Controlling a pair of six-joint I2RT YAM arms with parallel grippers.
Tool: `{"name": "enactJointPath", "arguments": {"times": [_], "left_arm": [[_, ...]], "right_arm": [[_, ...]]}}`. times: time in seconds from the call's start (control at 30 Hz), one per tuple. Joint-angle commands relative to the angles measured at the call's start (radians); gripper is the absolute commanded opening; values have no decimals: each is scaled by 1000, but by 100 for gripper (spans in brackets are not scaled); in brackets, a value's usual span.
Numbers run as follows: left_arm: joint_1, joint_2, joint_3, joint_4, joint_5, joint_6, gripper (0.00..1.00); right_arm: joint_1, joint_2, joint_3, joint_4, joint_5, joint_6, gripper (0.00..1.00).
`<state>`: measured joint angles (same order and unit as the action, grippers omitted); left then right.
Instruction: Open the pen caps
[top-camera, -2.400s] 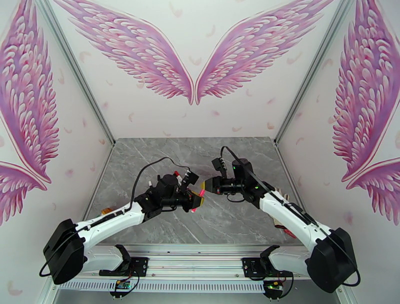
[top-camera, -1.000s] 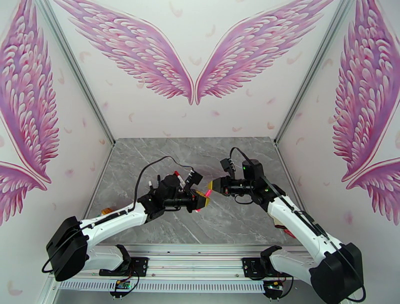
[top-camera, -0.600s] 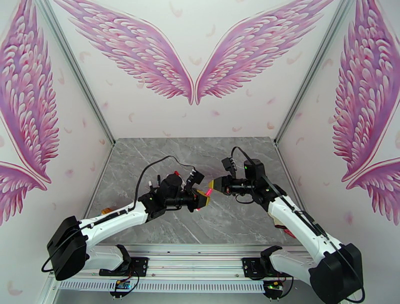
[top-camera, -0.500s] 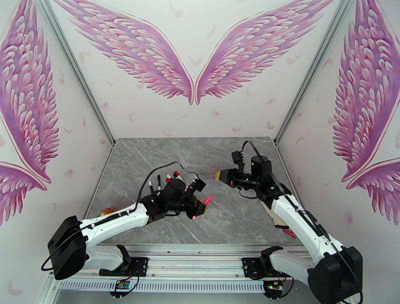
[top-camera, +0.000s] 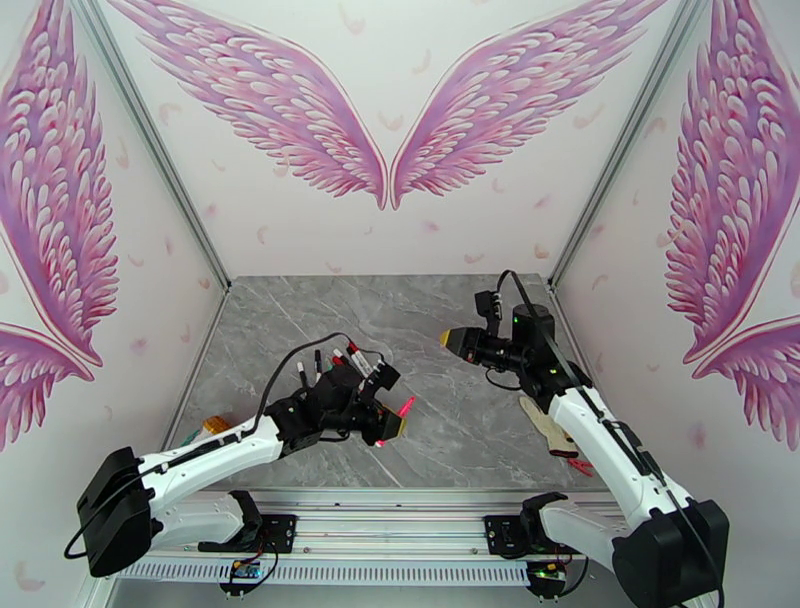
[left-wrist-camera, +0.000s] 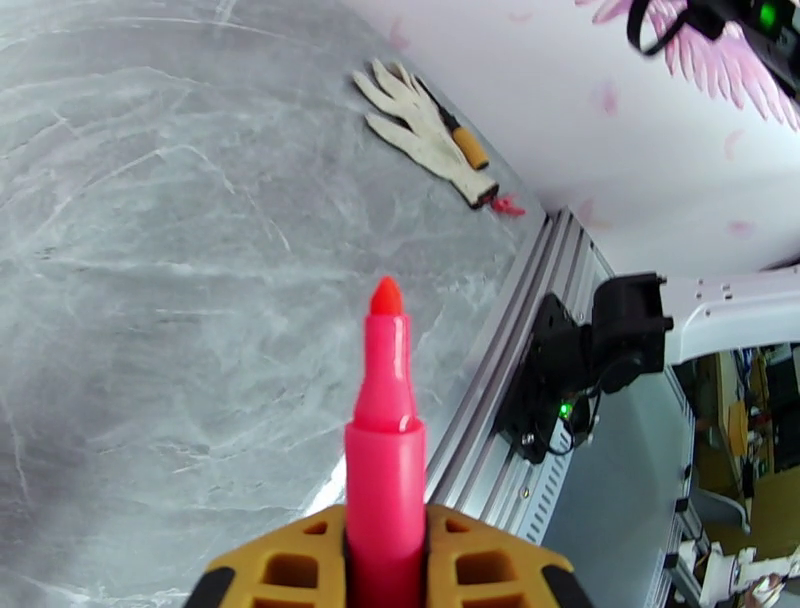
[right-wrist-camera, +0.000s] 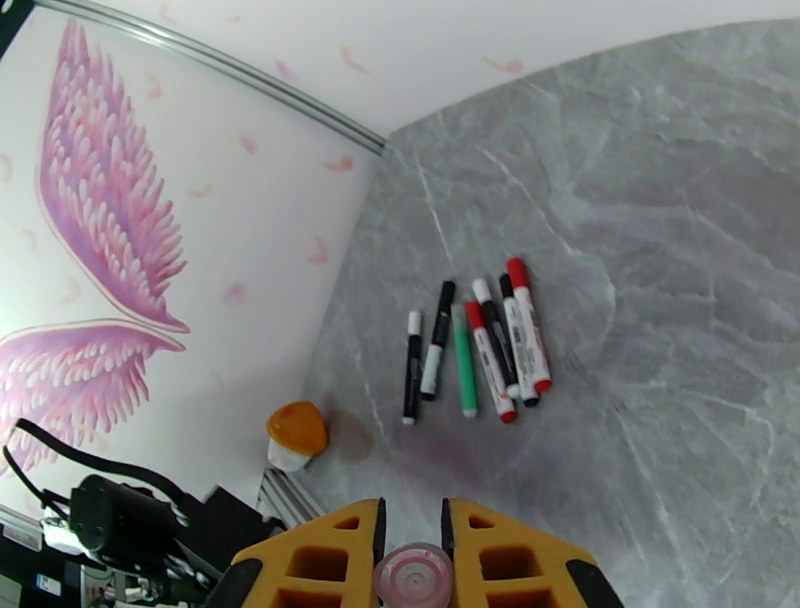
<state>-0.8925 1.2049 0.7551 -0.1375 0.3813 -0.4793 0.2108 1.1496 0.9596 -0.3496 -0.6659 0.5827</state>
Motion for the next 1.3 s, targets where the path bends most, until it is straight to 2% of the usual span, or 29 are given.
{"name": "enactJointPath", "arguments": {"times": [0.0,0.2,0.47,0.7,0.97,1.27], "left_arm": [[2,-57,-60,6,-146,-95,1],[-13,-145,-147,-67,-372,-207,1],[-17,-294,-251,-65,-416,-244,3],[-19,-315,-277,-86,-434,-240,3],[-20,-310,-281,-102,-492,-267,3],[-20,-262,-257,-113,-489,-267,3]], "right_arm": [[19,-10,39,-262,120,-146,0],[133,-2,-36,-401,350,-166,0],[177,88,-159,-459,517,-146,0],[195,171,-200,-422,551,-138,1],[242,308,-151,-383,557,-126,4],[298,408,-104,-332,564,-80,5]]}}
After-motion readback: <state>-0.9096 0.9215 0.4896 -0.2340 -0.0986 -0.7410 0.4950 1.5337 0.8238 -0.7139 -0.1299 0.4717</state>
